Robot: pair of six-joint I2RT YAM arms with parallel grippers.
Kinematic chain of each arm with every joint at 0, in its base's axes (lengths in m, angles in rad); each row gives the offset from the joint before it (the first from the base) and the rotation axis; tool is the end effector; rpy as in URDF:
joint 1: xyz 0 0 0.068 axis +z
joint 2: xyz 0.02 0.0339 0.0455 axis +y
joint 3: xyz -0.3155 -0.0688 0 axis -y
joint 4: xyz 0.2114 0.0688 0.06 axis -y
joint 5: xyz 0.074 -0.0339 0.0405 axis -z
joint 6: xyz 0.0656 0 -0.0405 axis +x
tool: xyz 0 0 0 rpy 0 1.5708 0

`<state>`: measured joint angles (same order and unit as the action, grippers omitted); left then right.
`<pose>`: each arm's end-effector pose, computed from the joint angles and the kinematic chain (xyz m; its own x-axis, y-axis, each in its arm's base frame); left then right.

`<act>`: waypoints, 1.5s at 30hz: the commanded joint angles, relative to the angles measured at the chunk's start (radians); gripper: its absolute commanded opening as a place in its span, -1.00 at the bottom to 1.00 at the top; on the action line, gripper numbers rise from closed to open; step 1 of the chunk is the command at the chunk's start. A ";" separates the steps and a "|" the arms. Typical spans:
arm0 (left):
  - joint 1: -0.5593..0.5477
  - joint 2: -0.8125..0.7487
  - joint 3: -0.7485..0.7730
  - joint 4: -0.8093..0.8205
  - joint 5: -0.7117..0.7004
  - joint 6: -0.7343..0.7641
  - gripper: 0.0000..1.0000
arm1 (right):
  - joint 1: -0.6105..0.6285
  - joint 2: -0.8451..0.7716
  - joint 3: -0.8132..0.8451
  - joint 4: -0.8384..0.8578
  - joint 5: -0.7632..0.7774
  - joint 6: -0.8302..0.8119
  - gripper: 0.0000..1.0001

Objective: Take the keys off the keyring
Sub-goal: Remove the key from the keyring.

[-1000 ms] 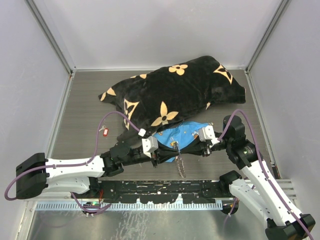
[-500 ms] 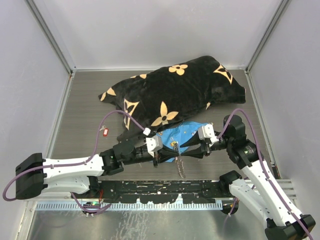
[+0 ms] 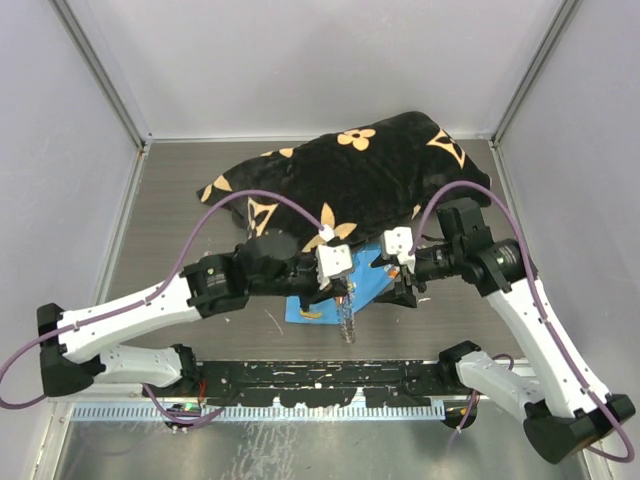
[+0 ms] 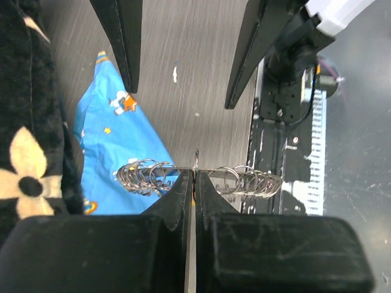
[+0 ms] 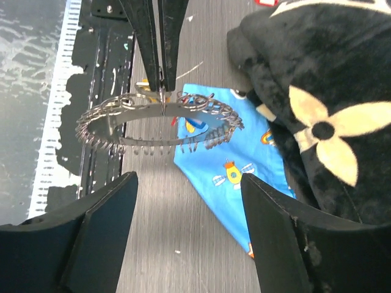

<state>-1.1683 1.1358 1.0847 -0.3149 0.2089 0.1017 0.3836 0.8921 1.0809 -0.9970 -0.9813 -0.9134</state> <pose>0.0777 -0.2172 0.3993 -0.0404 0.3484 -0.9365 0.9851 0.1705 0.0210 0.0673 0.0860 0.3778 0.1765 -0.4033 -0.8979 -0.9833 -0.0305 -0.1796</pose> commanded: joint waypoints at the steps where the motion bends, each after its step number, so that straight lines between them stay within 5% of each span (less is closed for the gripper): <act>1: 0.044 0.100 0.191 -0.341 0.068 0.079 -1.00 | -0.001 0.086 0.150 -0.238 0.076 -0.149 0.50; 14: 0.185 0.360 0.487 -0.500 0.339 0.028 -1.00 | -0.069 0.080 0.029 -0.024 -0.169 0.082 0.53; 21: 0.188 0.358 0.448 -0.393 0.425 -0.052 -1.00 | -0.129 0.085 -0.066 0.054 -0.293 0.065 0.33; 26: 0.187 0.349 0.411 -0.316 0.461 -0.122 -1.00 | -0.132 0.072 -0.128 0.212 -0.325 0.219 0.20; 45: 0.188 0.390 0.404 -0.255 0.484 -0.186 -1.00 | -0.112 0.066 -0.216 0.311 -0.371 0.337 -0.33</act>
<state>-0.9798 1.5276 1.4731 -0.6491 0.6418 -0.0612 0.2611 0.9638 0.8703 -0.7441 -1.3151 -0.6159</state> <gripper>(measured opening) 0.010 0.354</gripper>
